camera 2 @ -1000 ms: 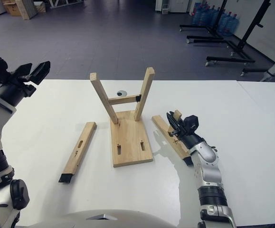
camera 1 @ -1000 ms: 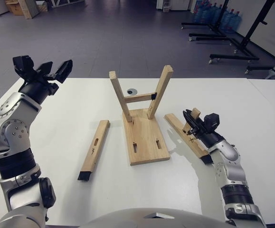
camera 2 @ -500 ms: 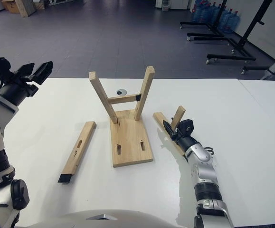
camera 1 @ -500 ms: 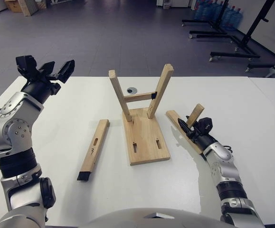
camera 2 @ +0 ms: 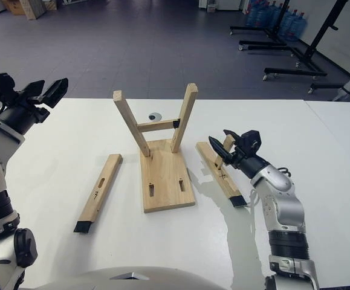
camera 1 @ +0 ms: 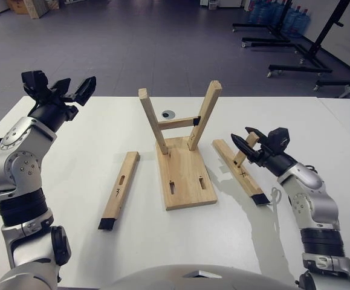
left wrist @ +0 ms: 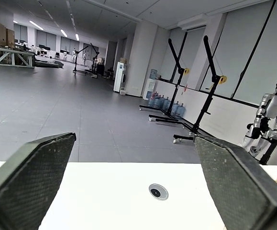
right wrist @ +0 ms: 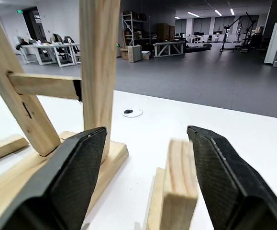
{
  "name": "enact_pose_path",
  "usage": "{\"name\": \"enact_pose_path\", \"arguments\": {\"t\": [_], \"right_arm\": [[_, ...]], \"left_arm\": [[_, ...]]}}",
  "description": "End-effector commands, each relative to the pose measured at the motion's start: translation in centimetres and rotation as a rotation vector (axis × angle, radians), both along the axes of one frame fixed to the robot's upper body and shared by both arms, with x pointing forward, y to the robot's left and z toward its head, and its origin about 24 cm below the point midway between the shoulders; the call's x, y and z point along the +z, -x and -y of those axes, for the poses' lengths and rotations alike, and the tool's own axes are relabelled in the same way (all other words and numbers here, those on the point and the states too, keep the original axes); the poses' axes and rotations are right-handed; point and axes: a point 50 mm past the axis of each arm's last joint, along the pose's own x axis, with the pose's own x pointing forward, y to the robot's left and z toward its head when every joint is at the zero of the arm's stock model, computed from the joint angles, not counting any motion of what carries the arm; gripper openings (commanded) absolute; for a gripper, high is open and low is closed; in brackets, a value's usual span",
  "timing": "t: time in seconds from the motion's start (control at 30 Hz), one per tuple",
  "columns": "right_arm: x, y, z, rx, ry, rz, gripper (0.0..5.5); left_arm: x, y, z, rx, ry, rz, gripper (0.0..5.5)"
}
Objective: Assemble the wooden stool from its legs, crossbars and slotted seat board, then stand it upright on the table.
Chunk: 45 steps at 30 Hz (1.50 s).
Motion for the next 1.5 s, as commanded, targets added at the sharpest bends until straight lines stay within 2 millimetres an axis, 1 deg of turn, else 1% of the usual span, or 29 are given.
{"name": "enact_pose_path", "arguments": {"t": [0.03, 0.1, 0.2, 0.3, 0.4, 0.5, 0.57, 0.63, 0.73, 0.8, 0.9, 0.97, 1.03, 1.23, 1.33, 1.37, 1.4, 1.5], "right_arm": [[5.6, -0.8, 0.2, 0.0, -0.02, 0.106, 3.09], [7.9, -1.8, -0.4, -0.033, -0.034, 0.125, 3.09], [9.9, -3.7, -2.2, -0.098, -0.043, 0.095, 3.09], [11.1, -4.8, -3.6, -0.145, -0.071, 0.07, 3.09], [11.7, -5.0, -4.2, -0.149, -0.089, 0.063, 3.09], [11.5, -5.0, -3.5, -0.181, -0.109, 0.05, 3.09], [11.6, -5.4, -2.8, -0.246, -0.136, 0.032, 3.09], [11.5, -5.8, -2.5, -0.323, -0.147, 0.003, 3.09], [11.3, -5.9, -3.6, -0.352, -0.148, -0.038, 3.09], [10.8, -5.5, -4.0, -0.385, -0.126, -0.056, 3.09], [9.3, -4.8, -4.1, -0.441, -0.092, -0.083, 3.09], [8.8, -4.4, -3.9, -0.479, -0.079, -0.084, 3.09], [8.9, -4.3, -3.7, -0.501, -0.075, -0.067, 3.09], [10.8, -4.9, -4.0, -0.492, -0.087, -0.007, 3.09], [11.0, -5.2, -4.2, -0.487, -0.091, -0.002, 3.09], [10.6, -5.3, -4.2, -0.488, -0.088, -0.01, 3.09], [9.8, -5.3, -4.1, -0.491, -0.084, -0.028, 3.09], [6.3, -5.3, -3.3, -0.52, -0.06, -0.107, 3.09]], "left_arm": [[0.0, 0.0, -0.1, 0.0, -0.011, -0.001, 4.52], [0.0, -0.1, 0.0, -0.003, -0.011, 0.001, 4.52], [0.0, 0.0, 0.2, -0.001, -0.01, 0.004, 4.52], [-0.1, -0.1, 0.3, -0.005, -0.01, 0.004, 4.52], [-0.2, 0.0, 0.3, -0.005, -0.012, 0.004, 4.52], [-0.2, 0.0, 0.3, -0.004, -0.011, 0.003, 4.52], [-0.2, 0.0, 0.3, -0.004, -0.011, 0.002, 4.52], [-0.2, 0.0, 0.4, -0.007, -0.012, 0.002, 4.52], [-0.4, 0.0, 0.6, -0.01, -0.018, -0.002, 4.52], [-0.4, 0.0, 0.7, -0.012, -0.02, -0.003, 4.52], [-0.4, 0.1, 0.5, -0.008, -0.032, -0.006, 4.52], [-0.4, 0.2, 0.3, -0.003, -0.033, -0.005, 4.52], [-0.3, 0.1, 0.2, -0.003, -0.034, -0.003, 4.52], [-0.1, -0.1, 0.6, -0.016, -0.037, 0.001, 4.52], [-0.2, -0.1, 0.6, -0.014, -0.036, 0.001, 4.52], [-0.2, 0.0, 0.6, -0.014, -0.037, 0.0, 4.52], [-0.3, 0.0, 0.6, -0.013, -0.038, -0.002, 4.52], [-0.4, 0.2, 0.5, -0.01, -0.038, -0.007, 4.52]]}}
